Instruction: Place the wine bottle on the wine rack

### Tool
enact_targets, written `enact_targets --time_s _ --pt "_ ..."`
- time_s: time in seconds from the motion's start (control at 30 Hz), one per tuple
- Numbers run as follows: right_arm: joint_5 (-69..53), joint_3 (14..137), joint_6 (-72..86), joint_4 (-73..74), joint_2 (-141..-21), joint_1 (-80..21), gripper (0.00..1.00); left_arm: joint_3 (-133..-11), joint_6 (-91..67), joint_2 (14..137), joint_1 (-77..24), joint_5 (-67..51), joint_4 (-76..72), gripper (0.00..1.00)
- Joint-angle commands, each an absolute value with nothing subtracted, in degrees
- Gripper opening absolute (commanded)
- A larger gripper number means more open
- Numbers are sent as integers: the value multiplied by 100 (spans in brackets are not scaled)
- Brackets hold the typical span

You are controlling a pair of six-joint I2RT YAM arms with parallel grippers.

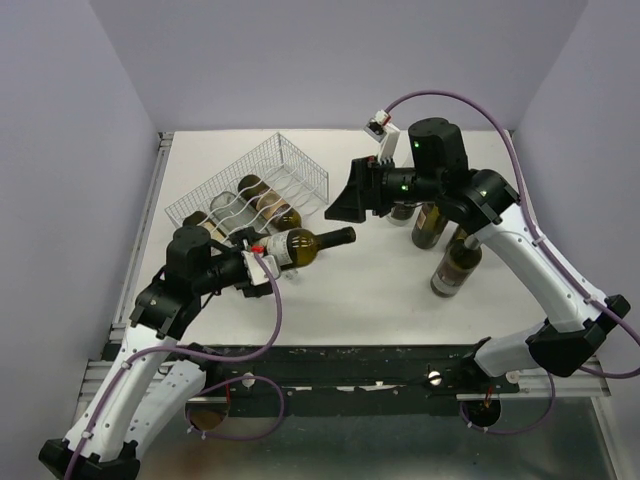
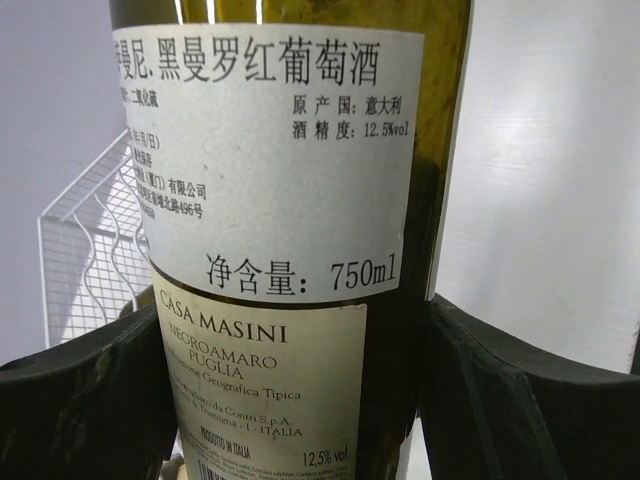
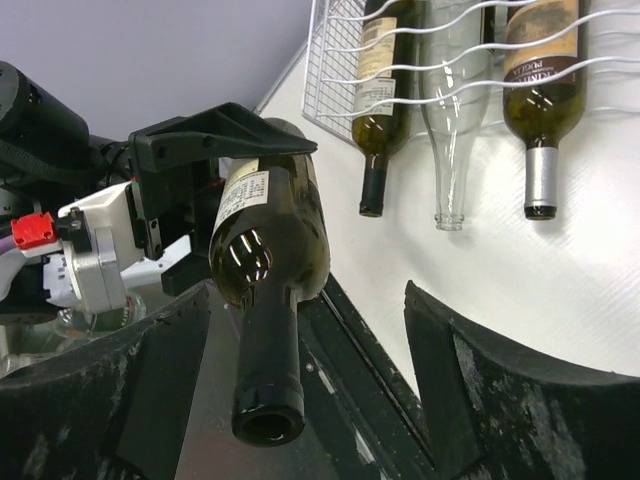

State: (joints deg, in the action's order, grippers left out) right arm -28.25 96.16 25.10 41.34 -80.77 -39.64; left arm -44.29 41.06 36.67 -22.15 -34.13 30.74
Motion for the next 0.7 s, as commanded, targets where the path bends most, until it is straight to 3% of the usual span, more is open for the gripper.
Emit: enact_targets --time_s 0.0,0.27,0.67 --pt "-2759 9835 1979 4701 -8068 -3973 86 -4798 5396 3700 -2224 -3419 2848 0" --pt "-3322 9571 1301 5062 -8209 -4130 84 -5194 6266 4130 -2267 -3568 3225 0" --pt "-2488 9800 1002 5800 -9008 -5132 80 -5440 6636 4509 -2566 -3226 3401 0"
